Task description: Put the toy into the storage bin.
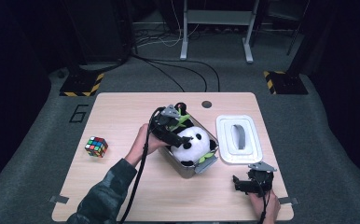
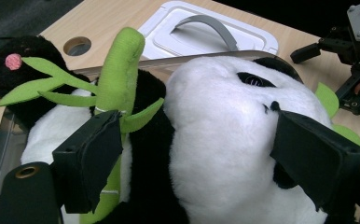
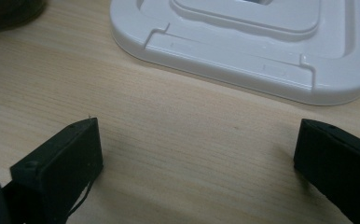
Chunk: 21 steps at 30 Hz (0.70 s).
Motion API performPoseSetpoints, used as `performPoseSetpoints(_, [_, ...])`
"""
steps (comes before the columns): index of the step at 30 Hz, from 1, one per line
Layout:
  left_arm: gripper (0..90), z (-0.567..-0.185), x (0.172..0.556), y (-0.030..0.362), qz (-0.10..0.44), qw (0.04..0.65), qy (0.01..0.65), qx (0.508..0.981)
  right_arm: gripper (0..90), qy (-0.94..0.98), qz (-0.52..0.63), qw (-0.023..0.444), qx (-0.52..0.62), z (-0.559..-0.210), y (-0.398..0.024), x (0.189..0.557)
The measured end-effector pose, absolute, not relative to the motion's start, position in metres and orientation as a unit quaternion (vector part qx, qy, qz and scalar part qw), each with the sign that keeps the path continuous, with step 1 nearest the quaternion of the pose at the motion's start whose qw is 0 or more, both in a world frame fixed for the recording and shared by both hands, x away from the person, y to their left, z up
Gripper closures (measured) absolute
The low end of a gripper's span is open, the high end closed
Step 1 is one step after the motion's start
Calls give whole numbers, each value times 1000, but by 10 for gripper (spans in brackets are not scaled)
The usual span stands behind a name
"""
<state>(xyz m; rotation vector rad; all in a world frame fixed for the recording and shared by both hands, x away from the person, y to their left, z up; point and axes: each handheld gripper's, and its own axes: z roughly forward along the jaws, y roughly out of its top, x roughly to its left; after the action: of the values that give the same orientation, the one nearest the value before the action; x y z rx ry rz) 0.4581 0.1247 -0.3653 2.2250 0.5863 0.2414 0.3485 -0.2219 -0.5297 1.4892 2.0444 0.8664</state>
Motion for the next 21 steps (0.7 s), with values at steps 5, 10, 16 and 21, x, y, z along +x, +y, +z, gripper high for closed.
performPoseSetpoints(5, [152,-356,458,125,97,421,232,872,3,744,315,232,542,-530,-222,349])
performPoseSetpoints(10, [150,-351,464,113,100,415,232,874,4,744,315,232,542,-530,-222,349])
performPoseSetpoints(16, [161,-358,466,108,103,399,235,880,3,744,315,232,542,-530,-222,349])
performPoseSetpoints(21, [169,-367,463,102,98,382,229,890,4,744,315,232,542,-530,-222,349])
